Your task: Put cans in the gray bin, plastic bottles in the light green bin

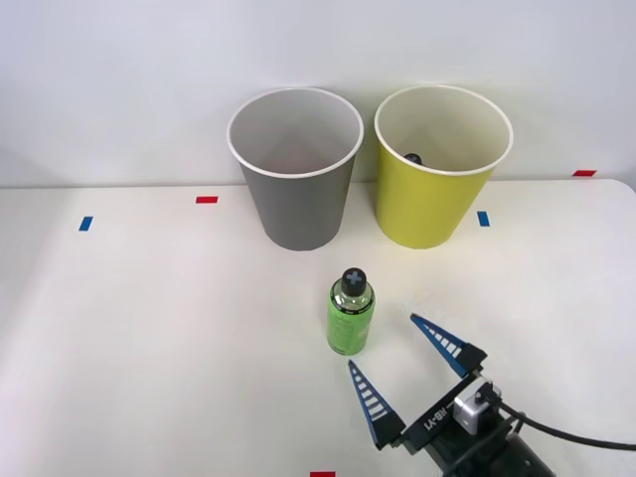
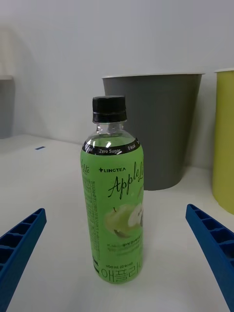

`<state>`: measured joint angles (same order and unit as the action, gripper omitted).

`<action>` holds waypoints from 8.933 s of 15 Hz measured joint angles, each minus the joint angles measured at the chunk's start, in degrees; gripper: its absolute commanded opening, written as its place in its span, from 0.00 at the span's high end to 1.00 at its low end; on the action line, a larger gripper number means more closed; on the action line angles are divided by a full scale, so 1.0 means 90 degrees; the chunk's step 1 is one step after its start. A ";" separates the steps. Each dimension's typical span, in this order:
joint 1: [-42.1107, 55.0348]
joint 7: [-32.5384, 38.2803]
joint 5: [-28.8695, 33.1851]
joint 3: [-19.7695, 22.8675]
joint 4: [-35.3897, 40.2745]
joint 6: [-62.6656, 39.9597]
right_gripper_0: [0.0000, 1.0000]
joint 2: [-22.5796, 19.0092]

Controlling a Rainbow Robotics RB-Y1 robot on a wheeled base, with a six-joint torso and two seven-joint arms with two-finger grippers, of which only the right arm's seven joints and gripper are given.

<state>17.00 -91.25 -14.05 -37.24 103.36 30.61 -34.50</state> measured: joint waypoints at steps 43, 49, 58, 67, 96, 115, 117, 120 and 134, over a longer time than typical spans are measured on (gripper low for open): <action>-0.2128 0.0221 -0.0519 -0.0197 -0.0375 -0.1199 1.00 0.1050; -0.2093 0.0634 -0.0739 0.0582 0.1337 -0.2707 1.00 0.0994; -0.3617 0.1609 -0.0937 0.2080 0.2129 -0.4867 1.00 0.1547; -0.5432 0.1613 -0.0995 0.2766 0.0002 -0.5255 1.00 0.1282; -0.4533 0.1280 -0.0481 0.2955 -0.0082 -0.5165 0.00 0.0609; 0.2068 0.1235 0.0503 0.2869 0.2826 -0.3580 0.00 0.2256; 0.2272 0.1192 0.0529 0.2838 0.2824 -0.3560 0.00 0.2279; 0.2402 0.1167 0.0811 0.2775 0.2813 -0.3568 0.00 0.2424; 0.2891 0.1150 0.3722 0.2654 0.0888 -0.0382 0.00 0.3364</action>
<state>43.02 -80.89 19.44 -13.35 111.35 27.17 -4.23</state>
